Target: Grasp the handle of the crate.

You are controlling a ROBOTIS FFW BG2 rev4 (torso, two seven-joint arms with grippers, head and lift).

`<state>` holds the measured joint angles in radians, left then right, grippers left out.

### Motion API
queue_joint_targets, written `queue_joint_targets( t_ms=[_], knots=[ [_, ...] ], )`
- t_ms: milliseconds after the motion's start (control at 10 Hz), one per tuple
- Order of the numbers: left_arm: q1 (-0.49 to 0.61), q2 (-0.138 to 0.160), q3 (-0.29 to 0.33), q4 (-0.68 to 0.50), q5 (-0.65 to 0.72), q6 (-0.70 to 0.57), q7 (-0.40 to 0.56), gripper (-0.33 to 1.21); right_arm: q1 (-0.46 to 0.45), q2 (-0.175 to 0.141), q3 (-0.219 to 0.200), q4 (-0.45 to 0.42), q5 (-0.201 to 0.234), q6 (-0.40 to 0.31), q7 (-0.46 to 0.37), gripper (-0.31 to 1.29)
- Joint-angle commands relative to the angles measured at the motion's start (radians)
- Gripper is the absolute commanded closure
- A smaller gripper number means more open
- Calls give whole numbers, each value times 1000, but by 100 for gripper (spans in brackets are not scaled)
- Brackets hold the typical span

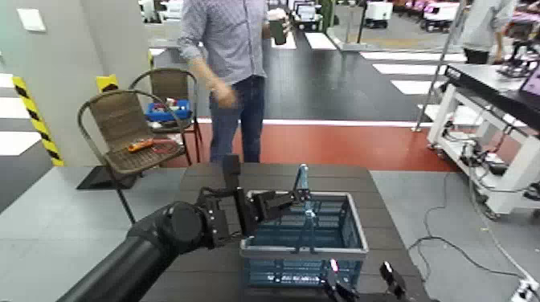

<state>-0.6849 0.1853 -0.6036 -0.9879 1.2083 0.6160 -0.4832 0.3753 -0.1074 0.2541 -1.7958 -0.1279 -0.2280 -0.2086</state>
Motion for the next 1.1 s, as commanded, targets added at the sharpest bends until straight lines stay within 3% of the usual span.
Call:
queue_joint_targets(
  t_ms=[100, 600, 800, 900, 1100],
  knots=[
    [-38, -12, -36, 46, 69, 10, 2, 13, -6, -2, 7, 6, -6, -5, 0, 15],
    [-87, -35, -96, 101, 149, 22, 8, 28, -10, -5, 8, 6, -10, -7, 0, 15],
    [-93, -35, -107, 117, 158, 22, 11, 44, -10, -6, 10, 7, -12, -8, 1, 15],
    [-93, -35, -108, 124, 158, 22, 12, 60, -12, -8, 10, 7, -13, -8, 1, 15],
    [-93, -35, -111, 144, 166, 19, 12, 63, -12, -9, 10, 7, -16, -7, 1, 15]
  ],
)
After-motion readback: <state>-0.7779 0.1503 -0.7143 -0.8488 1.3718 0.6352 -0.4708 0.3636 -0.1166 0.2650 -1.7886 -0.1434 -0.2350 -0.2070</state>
